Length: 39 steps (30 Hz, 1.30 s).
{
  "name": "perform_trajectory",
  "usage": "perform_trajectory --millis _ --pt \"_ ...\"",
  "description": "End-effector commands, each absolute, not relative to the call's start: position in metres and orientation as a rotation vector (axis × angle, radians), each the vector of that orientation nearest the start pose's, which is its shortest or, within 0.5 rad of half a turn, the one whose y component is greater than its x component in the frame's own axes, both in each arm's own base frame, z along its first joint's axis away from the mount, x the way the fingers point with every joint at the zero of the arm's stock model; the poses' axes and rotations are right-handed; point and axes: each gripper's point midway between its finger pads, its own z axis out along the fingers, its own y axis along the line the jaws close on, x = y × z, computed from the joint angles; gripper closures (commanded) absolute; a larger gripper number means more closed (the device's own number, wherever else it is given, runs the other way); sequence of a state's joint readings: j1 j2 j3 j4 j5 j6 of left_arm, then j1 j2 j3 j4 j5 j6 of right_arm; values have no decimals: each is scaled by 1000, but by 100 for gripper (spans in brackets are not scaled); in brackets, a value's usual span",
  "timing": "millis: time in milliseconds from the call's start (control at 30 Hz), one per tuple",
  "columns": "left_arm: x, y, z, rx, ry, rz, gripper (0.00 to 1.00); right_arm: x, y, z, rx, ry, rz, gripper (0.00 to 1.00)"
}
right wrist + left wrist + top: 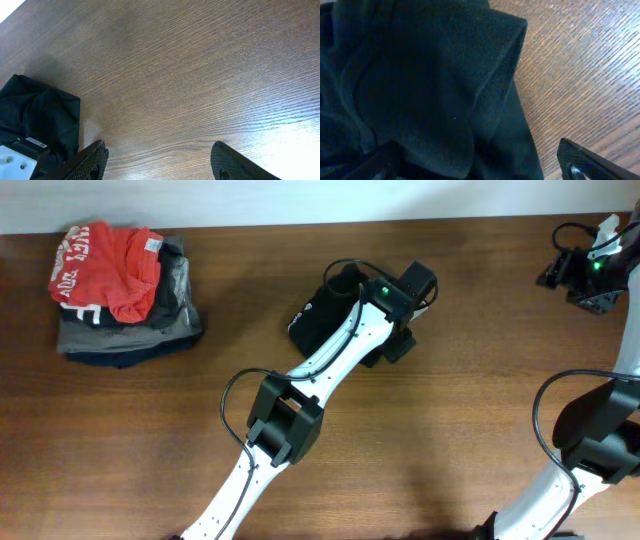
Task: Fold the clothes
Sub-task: 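Grasp the folded black shirt bundle with the left gripper, then carry the folded shirt left and place it on the clothes stack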
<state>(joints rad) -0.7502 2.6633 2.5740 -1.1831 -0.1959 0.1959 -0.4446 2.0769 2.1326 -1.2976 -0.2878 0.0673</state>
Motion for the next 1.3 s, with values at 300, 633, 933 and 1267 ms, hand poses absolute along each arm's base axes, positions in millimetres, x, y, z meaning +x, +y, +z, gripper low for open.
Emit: perform_trajectory --millis 300,633,933,1267 --pt "428 -363 -38 1348 2603 195 2 442 -159 197 617 2671 282 29" --pt "466 -319 -19 1233 2500 627 100 442 -159 197 617 2670 282 29" --pt "527 -243 134 968 2356 749 100 442 -159 197 617 2671 282 29" --pt "558 -102 283 726 2218 921 100 442 -159 197 617 2671 283 29"
